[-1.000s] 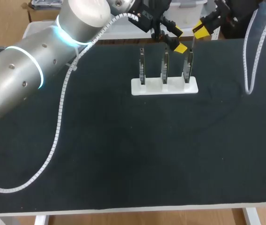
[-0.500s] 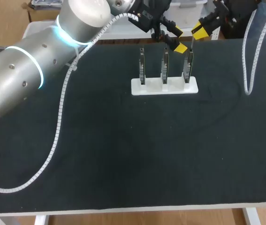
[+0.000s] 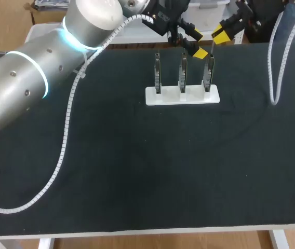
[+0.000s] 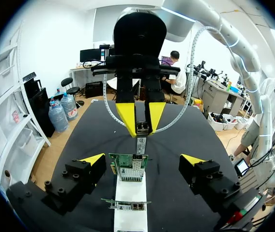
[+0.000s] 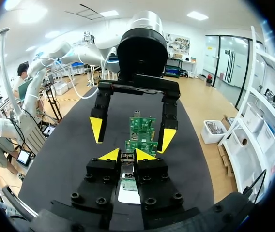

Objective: Pick up the optical module with the left hand, and insert it into the network port with the right hand.

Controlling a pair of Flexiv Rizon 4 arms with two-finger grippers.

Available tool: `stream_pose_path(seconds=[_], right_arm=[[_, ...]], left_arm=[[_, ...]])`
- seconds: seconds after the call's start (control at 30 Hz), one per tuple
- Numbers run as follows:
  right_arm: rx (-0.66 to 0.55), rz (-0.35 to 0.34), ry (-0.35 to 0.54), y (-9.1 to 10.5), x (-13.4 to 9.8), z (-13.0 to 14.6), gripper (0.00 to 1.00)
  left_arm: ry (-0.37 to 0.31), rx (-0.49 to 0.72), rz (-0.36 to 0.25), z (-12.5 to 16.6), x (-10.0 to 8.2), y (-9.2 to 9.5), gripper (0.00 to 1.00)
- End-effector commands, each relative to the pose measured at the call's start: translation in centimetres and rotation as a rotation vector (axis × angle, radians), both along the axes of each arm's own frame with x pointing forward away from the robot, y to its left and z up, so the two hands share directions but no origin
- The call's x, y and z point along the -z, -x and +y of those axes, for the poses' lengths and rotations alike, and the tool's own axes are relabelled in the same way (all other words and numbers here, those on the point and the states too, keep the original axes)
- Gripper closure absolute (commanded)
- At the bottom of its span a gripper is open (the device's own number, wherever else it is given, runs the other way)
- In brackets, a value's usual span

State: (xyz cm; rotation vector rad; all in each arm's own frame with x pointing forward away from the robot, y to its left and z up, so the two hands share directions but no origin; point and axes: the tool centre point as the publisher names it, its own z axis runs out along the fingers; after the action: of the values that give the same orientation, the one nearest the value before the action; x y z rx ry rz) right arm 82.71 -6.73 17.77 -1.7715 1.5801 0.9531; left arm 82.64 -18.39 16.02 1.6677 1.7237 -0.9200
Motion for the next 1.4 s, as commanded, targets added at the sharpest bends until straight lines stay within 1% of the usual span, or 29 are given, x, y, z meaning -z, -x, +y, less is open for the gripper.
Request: stream_pose_path(seconds=[0.03, 1.4], right_arm=[[-0.432, 0.310, 0.026, -0.9, -0.1, 0.0, 1.00], [-0.413, 0.328, 0.024, -0.9, 1.1, 0.1, 1.00]], left_arm=[[-0.007, 0.038, 0.031, -0.4, -0.1, -1.0, 0.00], [-0.007, 0.038, 0.031, -0.4, -0.1, -1.0, 0.00]])
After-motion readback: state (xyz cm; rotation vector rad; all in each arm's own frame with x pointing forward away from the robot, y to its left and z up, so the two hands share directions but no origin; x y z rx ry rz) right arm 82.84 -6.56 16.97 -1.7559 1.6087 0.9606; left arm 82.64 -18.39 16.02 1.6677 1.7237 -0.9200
